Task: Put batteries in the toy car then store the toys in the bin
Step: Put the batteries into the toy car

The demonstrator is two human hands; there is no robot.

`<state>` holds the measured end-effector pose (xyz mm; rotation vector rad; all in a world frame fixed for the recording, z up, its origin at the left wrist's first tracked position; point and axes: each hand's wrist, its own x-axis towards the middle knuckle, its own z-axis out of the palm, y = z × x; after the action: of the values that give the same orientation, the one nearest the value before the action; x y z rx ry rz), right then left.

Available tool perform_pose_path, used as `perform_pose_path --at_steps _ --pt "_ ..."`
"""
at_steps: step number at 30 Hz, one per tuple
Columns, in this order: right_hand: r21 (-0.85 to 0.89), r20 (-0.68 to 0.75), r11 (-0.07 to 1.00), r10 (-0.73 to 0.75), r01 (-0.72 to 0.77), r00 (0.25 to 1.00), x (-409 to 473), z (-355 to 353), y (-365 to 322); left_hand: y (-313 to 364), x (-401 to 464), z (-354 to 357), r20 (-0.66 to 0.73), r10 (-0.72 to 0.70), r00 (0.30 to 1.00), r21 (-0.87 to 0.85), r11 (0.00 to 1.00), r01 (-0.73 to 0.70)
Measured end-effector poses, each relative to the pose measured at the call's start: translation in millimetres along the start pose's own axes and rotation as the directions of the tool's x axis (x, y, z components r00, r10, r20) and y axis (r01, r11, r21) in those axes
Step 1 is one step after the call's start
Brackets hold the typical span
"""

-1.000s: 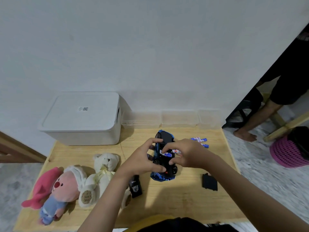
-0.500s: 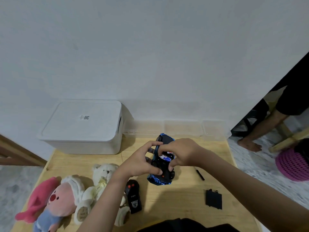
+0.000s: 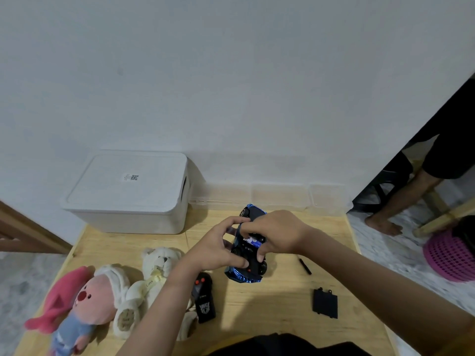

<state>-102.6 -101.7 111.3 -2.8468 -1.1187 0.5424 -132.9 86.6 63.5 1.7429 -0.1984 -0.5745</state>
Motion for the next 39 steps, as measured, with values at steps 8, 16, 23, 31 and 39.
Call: perform_pose_path --at_steps 8,16,23,31,39 --pt "0.181 -0.247 0.983 0.031 0.014 0.969 -12.8 4.2 -2.9 0.0 -7.2 7.5 -0.013 -0.01 1.0 -0.063 0.998 0.009" --pt "0.763 -0.45 0.644 0.468 0.055 0.761 -26.9 21.4 -21.4 -2.3 -9.0 11.5 -0.045 -0.006 0.999 -0.1 0.995 0.001" --pt "0.899 0.13 -0.357 0.77 0.252 0.625 -53.5 55.3 -18.2 -23.4 -14.0 32.3 -0.01 -0.073 0.997 -0.116 0.991 0.072" --pt "0.565 0.425 -0.771 0.577 0.293 0.698 -83.2 103.0 -22.9 -49.9 -10.7 65.0 0.038 -0.171 0.984 -0.098 0.98 0.174" --pt "0.628 0.451 -0.747 0.578 0.218 0.68 -85.8 108.3 2.0 -67.0 -3.7 81.2 0.035 -0.267 0.963 -0.002 0.964 0.267"
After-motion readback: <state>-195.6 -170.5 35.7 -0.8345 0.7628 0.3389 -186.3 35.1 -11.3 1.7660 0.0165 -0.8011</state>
